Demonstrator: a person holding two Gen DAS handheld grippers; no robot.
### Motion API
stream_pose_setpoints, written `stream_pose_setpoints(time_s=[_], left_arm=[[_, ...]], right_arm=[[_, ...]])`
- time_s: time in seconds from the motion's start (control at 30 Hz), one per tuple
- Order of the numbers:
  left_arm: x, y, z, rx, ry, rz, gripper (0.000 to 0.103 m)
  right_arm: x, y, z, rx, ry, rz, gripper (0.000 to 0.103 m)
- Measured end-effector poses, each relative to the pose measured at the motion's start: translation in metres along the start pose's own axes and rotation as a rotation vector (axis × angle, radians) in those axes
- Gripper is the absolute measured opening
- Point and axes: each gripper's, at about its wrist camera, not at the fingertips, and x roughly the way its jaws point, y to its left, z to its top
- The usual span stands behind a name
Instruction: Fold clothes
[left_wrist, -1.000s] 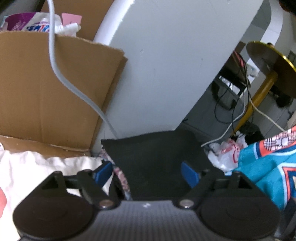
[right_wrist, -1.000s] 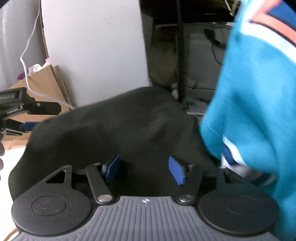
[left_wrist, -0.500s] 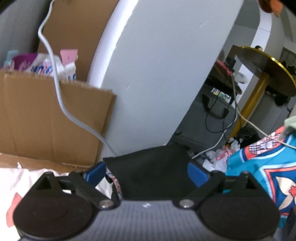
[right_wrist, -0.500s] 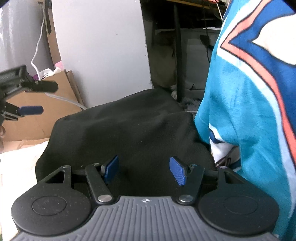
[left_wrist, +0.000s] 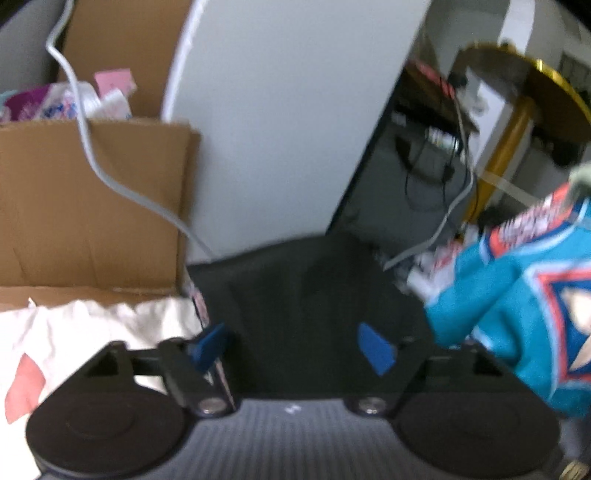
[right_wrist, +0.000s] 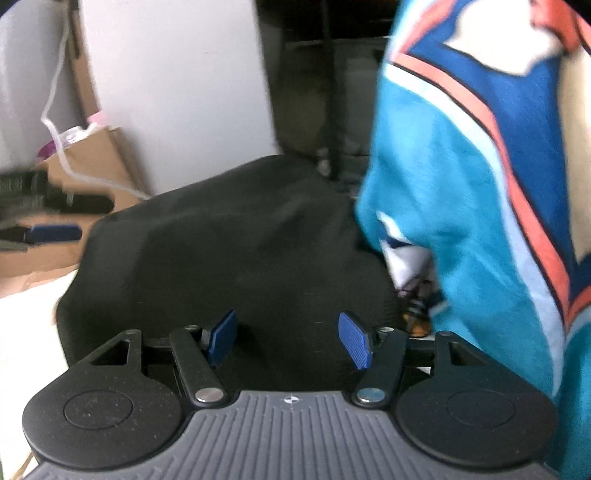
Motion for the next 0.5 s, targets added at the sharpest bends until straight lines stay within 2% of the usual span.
stream_pose_setpoints(time_s=[0.13,0.2,0.27,0.5], left_arm=[[0.015,0.002,-0.011,0.056,0.007,0.048,0.071],[0.019,0.003,-0.014,0.084,-0.004,0.052,0.078],[0.023,0.006,-0.015,0.100,-0.005,0.051,0.080],[0.028,0.021,-0.023,0.058,0.018,-0.012,0.080]], right_arm=[[0.011,-0.016,-0.006,0.062,-0.020,-0.058,0.067],[0.018,-0.022,-0.011,0.063,-0.006,-0.049,0.067],[0.020,-0.024,-0.015,0.031,-0.008,-0.035,0.067],[0.020,-0.032,-0.032,0.044,0.021,-0.026,0.067]])
